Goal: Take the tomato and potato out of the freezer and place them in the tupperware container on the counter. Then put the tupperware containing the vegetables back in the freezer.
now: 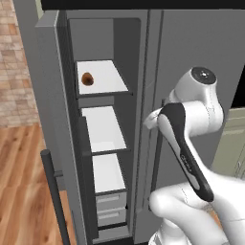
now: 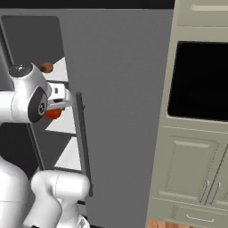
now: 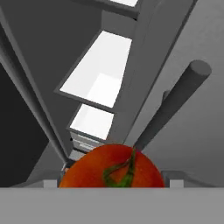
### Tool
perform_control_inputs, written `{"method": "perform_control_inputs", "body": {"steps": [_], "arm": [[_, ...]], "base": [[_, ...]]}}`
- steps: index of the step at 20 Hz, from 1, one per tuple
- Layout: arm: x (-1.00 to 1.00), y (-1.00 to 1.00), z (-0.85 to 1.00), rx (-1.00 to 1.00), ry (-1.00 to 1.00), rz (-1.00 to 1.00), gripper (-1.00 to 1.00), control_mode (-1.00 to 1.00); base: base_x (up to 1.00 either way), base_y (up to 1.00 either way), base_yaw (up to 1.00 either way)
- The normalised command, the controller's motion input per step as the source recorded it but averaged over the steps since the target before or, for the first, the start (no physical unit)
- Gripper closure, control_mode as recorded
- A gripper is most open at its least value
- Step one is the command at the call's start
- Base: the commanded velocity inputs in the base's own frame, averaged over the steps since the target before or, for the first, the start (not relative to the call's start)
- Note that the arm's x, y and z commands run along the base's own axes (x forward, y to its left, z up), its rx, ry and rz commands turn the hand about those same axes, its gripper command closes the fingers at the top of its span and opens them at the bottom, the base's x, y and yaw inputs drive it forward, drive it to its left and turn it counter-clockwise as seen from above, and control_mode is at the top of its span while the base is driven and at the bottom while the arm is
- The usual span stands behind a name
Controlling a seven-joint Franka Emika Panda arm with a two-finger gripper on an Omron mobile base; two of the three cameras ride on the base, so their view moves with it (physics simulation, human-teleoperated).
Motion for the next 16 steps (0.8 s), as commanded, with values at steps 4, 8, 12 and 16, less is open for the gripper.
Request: {"method": "perform_control_inputs", "body": {"steps": [4, 8, 12, 16], "arm": [[-0.08, -0.36, -0.24, 0.0, 0.32, -0.18, 1.0, -1.0], [0.0, -0.33, -0.22, 0.02, 0.37, -0.2, 1.0, -1.0], [0.0, -0.37, -0.14, 0.05, 0.43, -0.18, 1.0, -1.0], [-0.02, -0.14, -0.11, 0.03, 0.3, -0.12, 1.0, 1.0]], "base": [[0.0, 0.0, 0.0], [0.0, 0.0, 0.0], [0.0, 0.0, 0.0], [-0.08, 0.0, -0.02]]}}
